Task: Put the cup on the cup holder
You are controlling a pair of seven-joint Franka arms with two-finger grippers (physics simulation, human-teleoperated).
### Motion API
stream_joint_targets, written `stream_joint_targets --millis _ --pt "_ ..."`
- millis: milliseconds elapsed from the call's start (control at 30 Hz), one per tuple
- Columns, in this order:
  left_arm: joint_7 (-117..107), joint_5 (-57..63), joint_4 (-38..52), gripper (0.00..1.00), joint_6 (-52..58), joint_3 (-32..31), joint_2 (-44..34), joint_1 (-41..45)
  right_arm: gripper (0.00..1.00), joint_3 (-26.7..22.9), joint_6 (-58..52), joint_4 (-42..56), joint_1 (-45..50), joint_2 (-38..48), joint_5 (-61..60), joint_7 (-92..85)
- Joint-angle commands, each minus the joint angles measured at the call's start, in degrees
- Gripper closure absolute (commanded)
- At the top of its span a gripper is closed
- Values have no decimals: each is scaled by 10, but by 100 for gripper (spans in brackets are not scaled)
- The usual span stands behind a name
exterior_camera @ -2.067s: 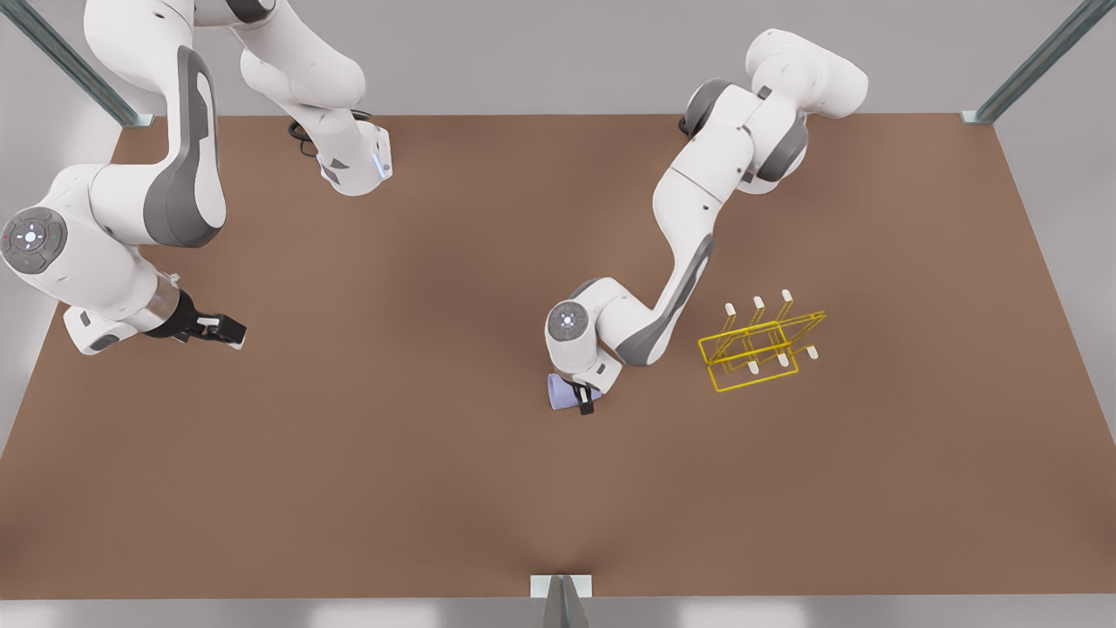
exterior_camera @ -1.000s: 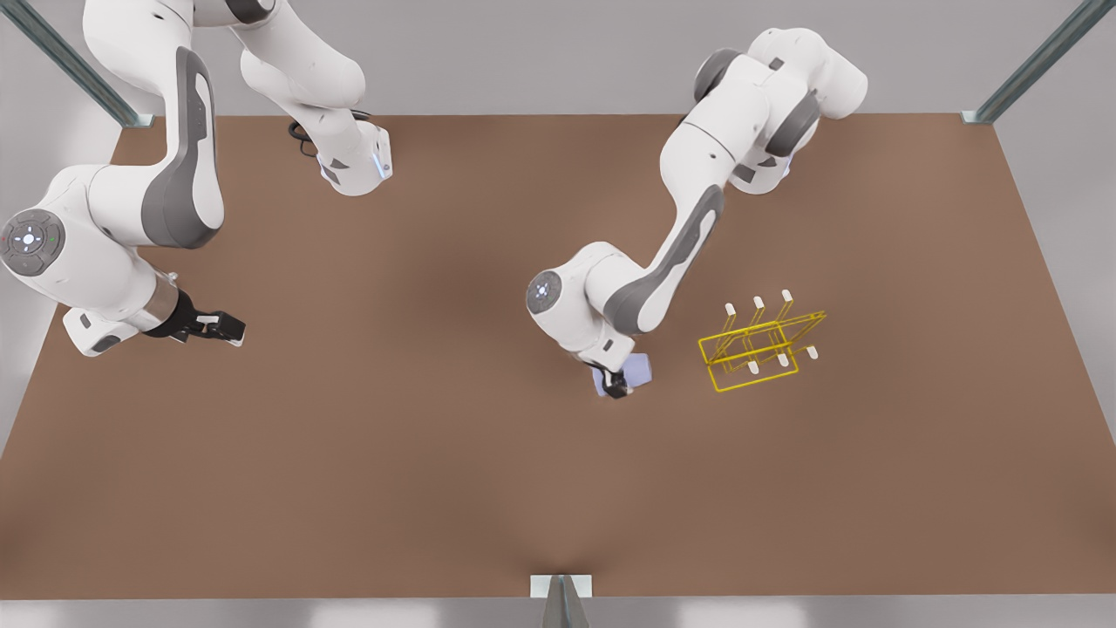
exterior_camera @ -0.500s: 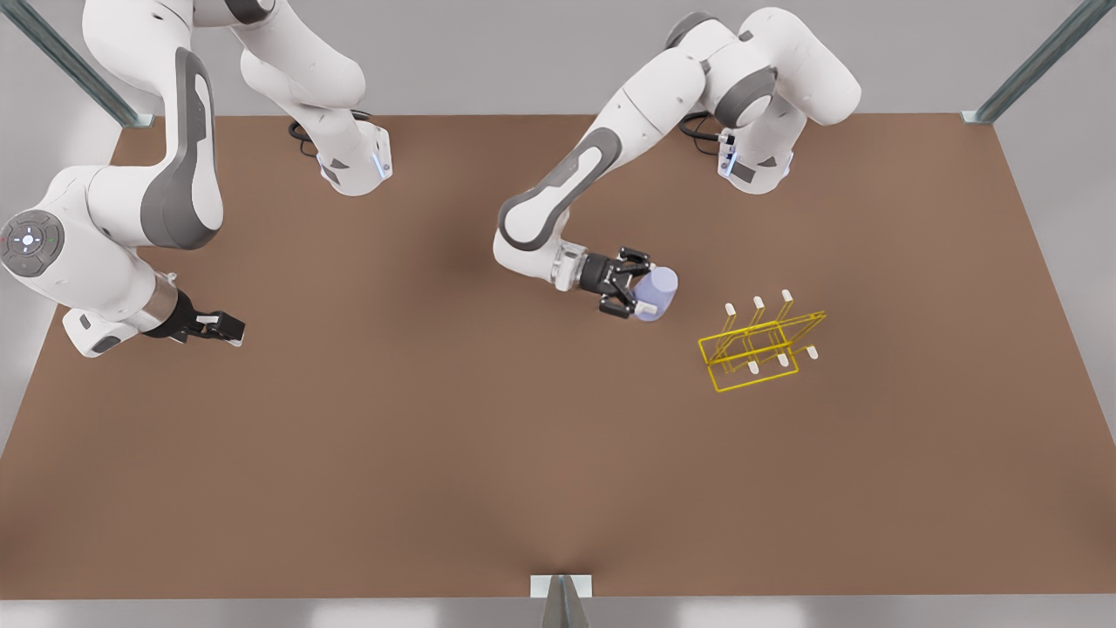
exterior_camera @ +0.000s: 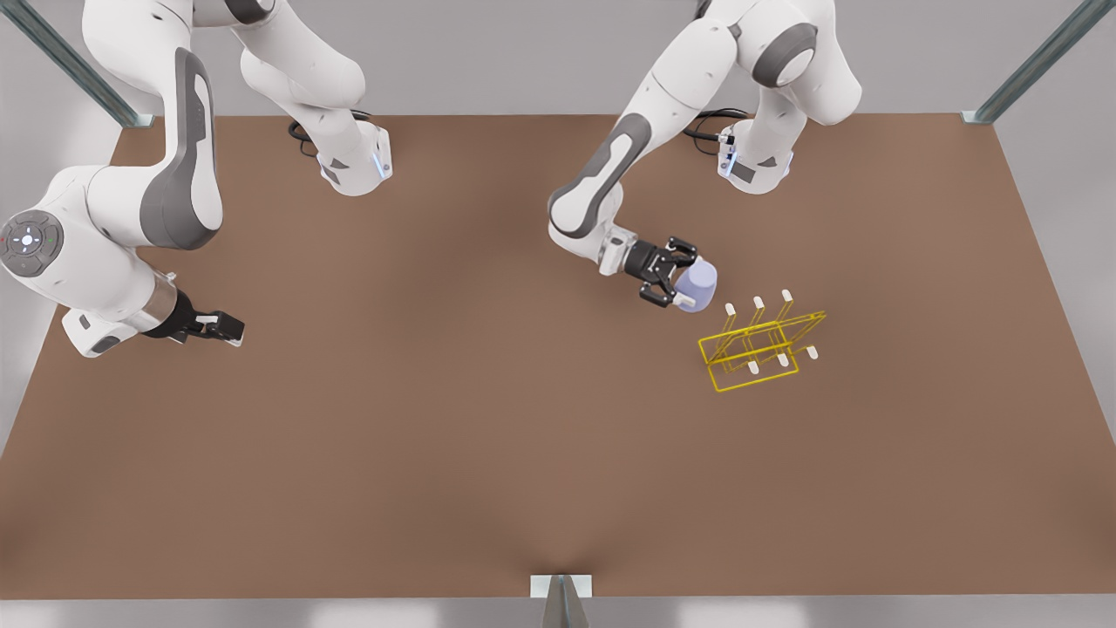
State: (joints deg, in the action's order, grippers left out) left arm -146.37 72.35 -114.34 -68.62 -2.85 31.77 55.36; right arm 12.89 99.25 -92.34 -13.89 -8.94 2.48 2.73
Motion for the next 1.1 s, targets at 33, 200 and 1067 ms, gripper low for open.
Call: stream_joint_targets --millis 33,200,1067 --pt "-80 28 -18 22 -63 1 -1 -22 0 0 1 1 0 1 0 -3" --pt "-103 39 -39 22 -81 1 -2 -32 0 -1 1 1 0 -1 0 -2" --pt "-133 78 -115 22 -109 2 -43 -68 0 -1 -1 1 -3 -2 -1 -1"
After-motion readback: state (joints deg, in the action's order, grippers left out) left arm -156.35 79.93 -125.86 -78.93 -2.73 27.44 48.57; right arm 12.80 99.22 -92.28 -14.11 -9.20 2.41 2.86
